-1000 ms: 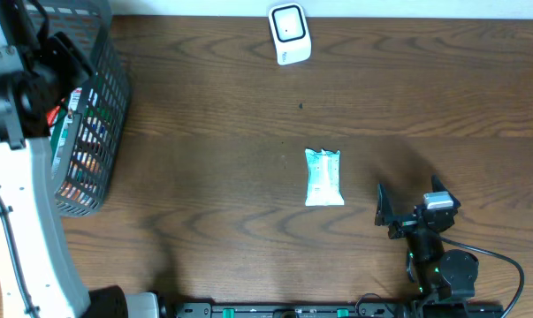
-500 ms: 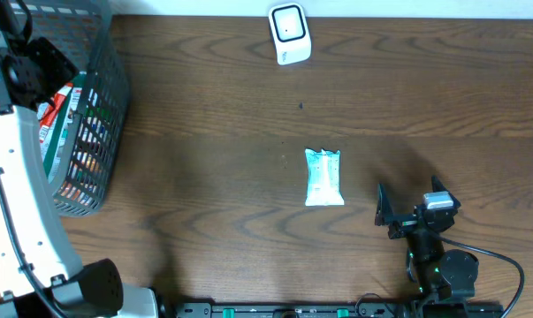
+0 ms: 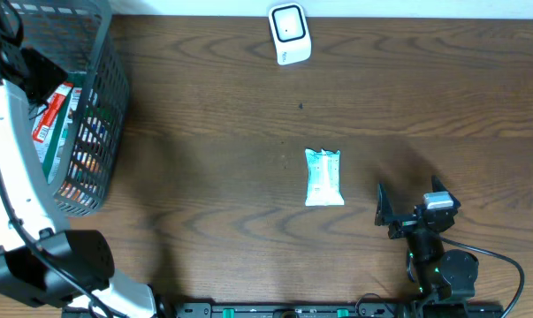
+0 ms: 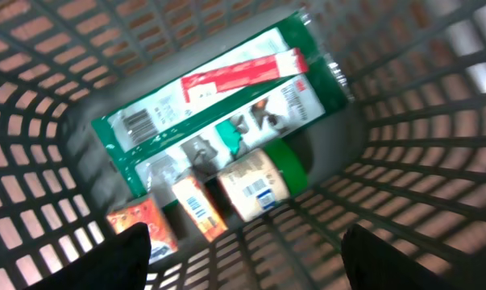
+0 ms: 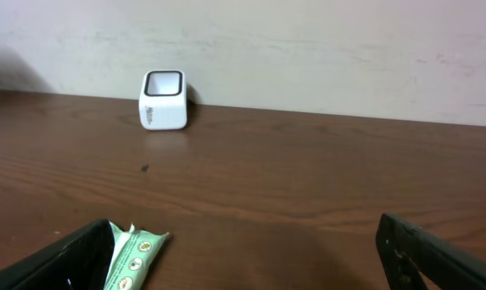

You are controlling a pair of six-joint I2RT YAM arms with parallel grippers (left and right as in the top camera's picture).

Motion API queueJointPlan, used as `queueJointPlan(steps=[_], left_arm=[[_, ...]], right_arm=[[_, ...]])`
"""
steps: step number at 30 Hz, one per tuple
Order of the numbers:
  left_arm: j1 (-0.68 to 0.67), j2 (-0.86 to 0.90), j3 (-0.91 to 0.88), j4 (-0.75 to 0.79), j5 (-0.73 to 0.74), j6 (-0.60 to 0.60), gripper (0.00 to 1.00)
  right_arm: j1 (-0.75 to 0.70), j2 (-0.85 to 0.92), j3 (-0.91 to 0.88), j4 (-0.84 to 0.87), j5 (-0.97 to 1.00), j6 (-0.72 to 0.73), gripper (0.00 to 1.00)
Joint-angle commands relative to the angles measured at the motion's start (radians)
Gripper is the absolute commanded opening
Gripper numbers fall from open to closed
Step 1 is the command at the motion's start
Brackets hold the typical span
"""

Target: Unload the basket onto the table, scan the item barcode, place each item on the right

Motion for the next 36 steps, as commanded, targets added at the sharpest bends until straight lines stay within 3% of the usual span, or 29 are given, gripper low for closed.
queueJointPlan(steps=[1, 26, 36], left_arm=[[0.018, 0.022, -0.008, -0.006, -0.012, -0.024, 0.77], [0.02, 0.141, -0.014, -0.018, -0.013, -0.03, 0.83], [0.025, 0.19, -0.095, -0.044, -0.013, -0.148, 0.83]], right_arm=[[0.013, -0.001, -0.001, -0.004, 0.003, -0.004, 0.99], [0.013, -0.001, -0.001, -0.004, 0.003, -0.004, 0.99], [0.013, -0.001, -0.001, -0.004, 0.003, -0.004, 0.99]])
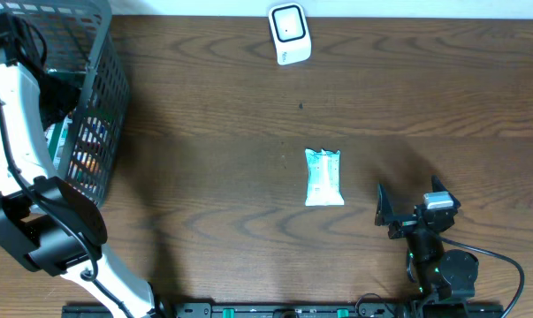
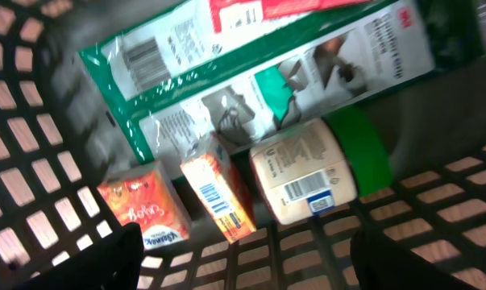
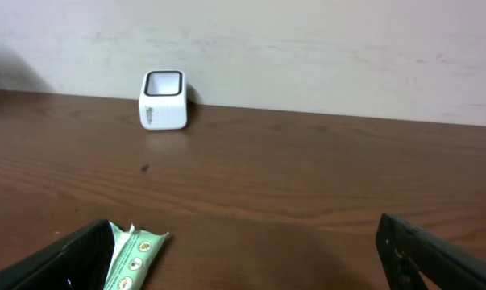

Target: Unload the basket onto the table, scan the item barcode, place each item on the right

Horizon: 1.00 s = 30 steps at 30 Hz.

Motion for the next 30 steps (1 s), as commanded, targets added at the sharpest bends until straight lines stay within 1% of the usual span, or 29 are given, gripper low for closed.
queueJointPlan(steps=[1, 5, 15, 30], left_arm=[[0.008, 0.006, -0.045, 0.007, -0.013, -0.071, 0.83], [0.011, 0.006, -0.1, 0.033, -0.013, -0.097, 0.83], [0.012, 0.006, -0.237, 0.166, -0.013, -0.097, 0.82], [0.013, 0.007, -0.368, 0.276, -0.013, -0.097, 0.82]], right_arm=[[0.013, -0.001, -0.001, -0.004, 0.002, -0.004, 0.99], [0.013, -0.001, -0.001, -0.004, 0.002, -0.004, 0.99], [0.013, -0.001, -0.001, -0.004, 0.002, -0.004, 0.99], [0.013, -0.001, -0.001, -0.004, 0.002, -0.004, 0.99]])
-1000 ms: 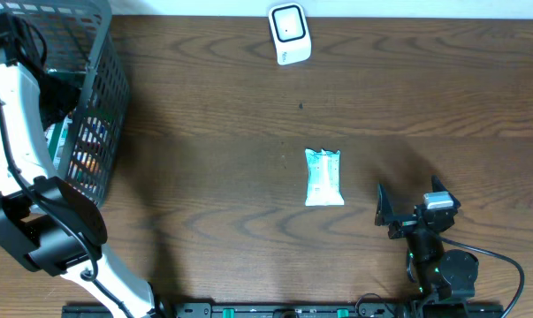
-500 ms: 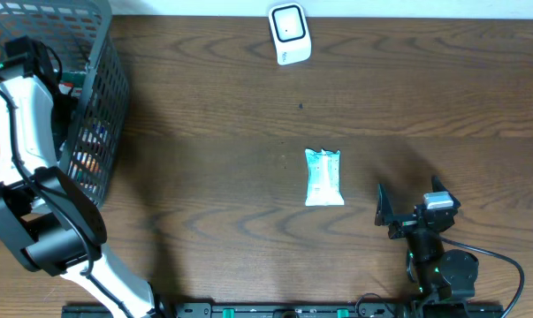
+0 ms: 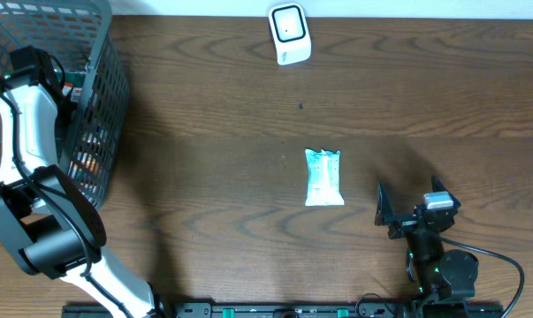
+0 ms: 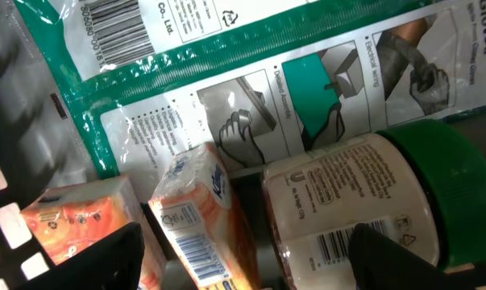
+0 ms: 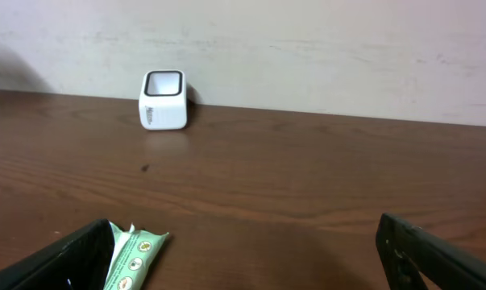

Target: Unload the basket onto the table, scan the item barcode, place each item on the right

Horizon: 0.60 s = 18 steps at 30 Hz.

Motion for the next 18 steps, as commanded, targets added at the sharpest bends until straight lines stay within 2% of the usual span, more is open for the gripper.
queueJointPlan(steps=[1, 12, 18], left_arm=[[0.003, 0.02, -0.068, 0.006, -0.005, -0.005, 0.82], [0.005, 0.018, -0.116, 0.046, 0.0, -0.009, 0.82], [0.041, -0.011, -0.05, 0.039, 0.083, -0.008, 0.82]], right_arm=[[0.013, -0.001, -0.001, -0.004, 0.002, -0.004, 0.99], [0.013, -0.001, -0.001, -0.004, 0.002, -0.004, 0.99], [0.013, -0.001, -0.001, -0.004, 0.002, -0.004, 0.99]])
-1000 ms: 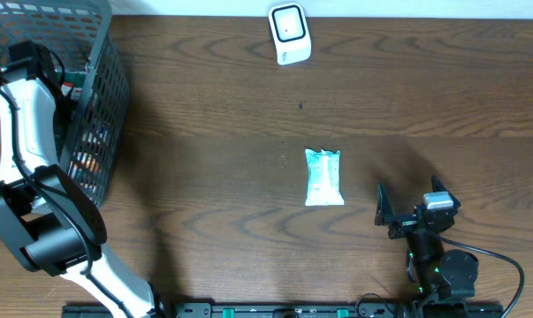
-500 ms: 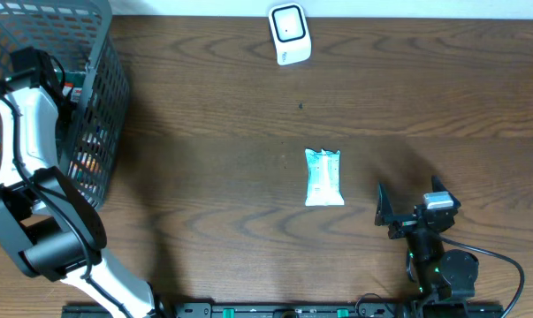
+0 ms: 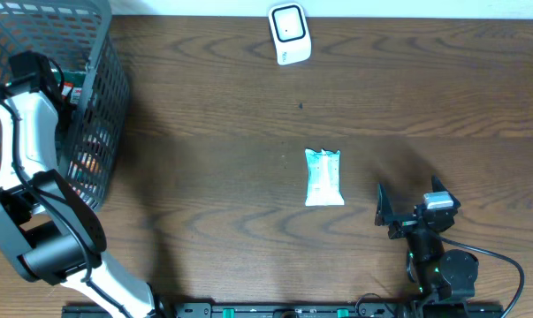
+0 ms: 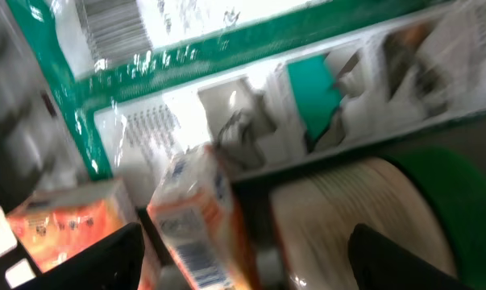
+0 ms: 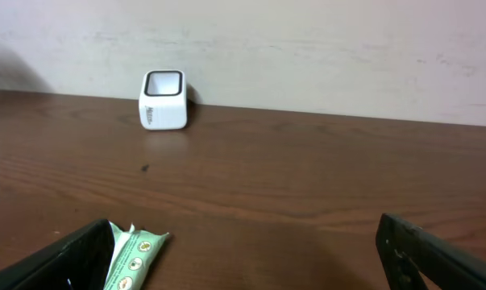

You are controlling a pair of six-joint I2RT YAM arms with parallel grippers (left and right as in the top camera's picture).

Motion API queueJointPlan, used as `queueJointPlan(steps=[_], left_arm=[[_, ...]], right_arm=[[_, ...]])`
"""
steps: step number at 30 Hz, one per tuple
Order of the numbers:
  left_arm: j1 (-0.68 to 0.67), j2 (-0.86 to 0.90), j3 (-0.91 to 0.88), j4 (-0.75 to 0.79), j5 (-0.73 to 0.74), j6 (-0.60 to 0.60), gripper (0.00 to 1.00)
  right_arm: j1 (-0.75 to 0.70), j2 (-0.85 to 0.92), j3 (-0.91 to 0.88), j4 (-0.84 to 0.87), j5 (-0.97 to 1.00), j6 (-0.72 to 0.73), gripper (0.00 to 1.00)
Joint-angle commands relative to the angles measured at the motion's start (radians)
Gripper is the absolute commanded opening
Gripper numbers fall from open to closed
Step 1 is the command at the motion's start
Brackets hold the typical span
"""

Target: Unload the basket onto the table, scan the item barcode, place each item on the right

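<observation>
My left gripper [image 4: 243,262] is open deep inside the grey mesh basket [image 3: 102,97], its fingers [image 4: 114,262] wide apart. Close below it, blurred, lie an orange carton with a barcode [image 4: 198,229] and a white jar with a green lid [image 4: 355,213]. A green-and-white glove pack [image 4: 251,105] lies behind them and an orange packet [image 4: 61,225] to the left. The white scanner [image 3: 289,34] stands at the table's far edge. My right gripper [image 5: 243,270] rests open near the front right, holding nothing.
A mint-green snack packet [image 3: 324,177] lies flat mid-table, just left of my right gripper, and shows beside the left finger as the packet [image 5: 134,254]. The basket walls close in around my left arm [image 3: 23,124]. A pale wall backs the table.
My left gripper has come slightly nearer the carton and the jar, and its view is now blurred. It is still open. The right arm and the packet have not moved.
My left gripper was open high inside the basket, with all the items small below it. At each later moment it was lower and closer over the carton and jar, and now it is just above them. My right gripper stayed open at rest throughout.
</observation>
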Motion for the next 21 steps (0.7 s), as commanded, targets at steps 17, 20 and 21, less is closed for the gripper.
queueJointPlan(steps=[17, 20, 21], left_arm=[[0.163, -0.071, 0.04, -0.036, 0.224, 0.0, 0.82], [0.159, -0.071, 0.024, -0.034, 0.228, -0.001, 0.82], [0.159, -0.071, 0.018, -0.031, 0.228, -0.005, 0.82]], right_arm=[[0.013, -0.001, -0.001, -0.004, 0.002, -0.004, 0.99], [0.013, -0.001, -0.001, -0.004, 0.002, -0.004, 0.99], [0.013, -0.001, -0.001, -0.004, 0.002, -0.004, 0.99]])
